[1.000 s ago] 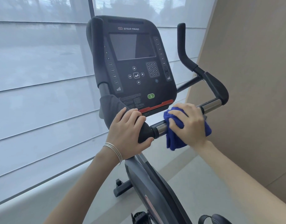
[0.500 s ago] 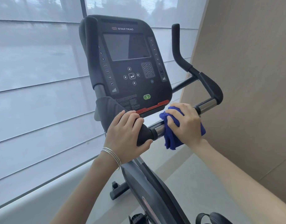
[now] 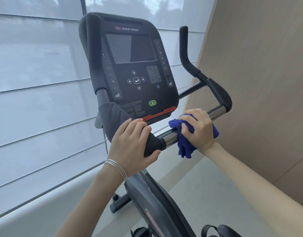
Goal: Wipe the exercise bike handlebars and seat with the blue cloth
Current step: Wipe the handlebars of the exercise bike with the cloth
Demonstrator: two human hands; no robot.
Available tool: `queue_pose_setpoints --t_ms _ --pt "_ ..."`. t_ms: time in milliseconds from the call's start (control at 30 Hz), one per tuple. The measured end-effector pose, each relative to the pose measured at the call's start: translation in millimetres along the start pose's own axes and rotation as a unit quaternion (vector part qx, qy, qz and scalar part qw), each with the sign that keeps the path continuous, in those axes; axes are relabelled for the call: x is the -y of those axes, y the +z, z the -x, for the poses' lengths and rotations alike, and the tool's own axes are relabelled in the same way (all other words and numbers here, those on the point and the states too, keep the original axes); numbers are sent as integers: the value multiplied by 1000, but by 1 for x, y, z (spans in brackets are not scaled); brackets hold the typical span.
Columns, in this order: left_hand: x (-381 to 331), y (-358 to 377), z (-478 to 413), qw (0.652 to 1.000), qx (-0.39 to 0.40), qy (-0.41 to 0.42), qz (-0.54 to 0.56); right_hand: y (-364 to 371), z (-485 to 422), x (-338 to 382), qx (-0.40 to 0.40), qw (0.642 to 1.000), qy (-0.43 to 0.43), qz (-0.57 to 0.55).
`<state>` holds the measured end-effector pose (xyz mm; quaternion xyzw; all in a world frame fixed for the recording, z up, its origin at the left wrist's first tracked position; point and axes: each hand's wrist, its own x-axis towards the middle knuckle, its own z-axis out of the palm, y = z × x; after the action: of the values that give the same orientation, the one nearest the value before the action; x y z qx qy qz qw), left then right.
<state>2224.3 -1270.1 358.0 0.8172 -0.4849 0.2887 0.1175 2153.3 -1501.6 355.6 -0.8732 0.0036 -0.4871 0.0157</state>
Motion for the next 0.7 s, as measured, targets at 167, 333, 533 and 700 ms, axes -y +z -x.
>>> queue_pose_setpoints --t_ms 167,333,533,700 --pt "0 2 -2 1000 -21 -1 22 12 23 42 -41 999 -14 -11" --pt "0 1 -1 1000 -10 1 12 15 23 18 -68 994 -85 -6" --pt "-2 -1 -1 1000 4 -13 0 14 24 13 -96 992 78 25" --pt "-1 3 -1 1000 -19 -7 22 22 41 59 -75 997 -13 -4"
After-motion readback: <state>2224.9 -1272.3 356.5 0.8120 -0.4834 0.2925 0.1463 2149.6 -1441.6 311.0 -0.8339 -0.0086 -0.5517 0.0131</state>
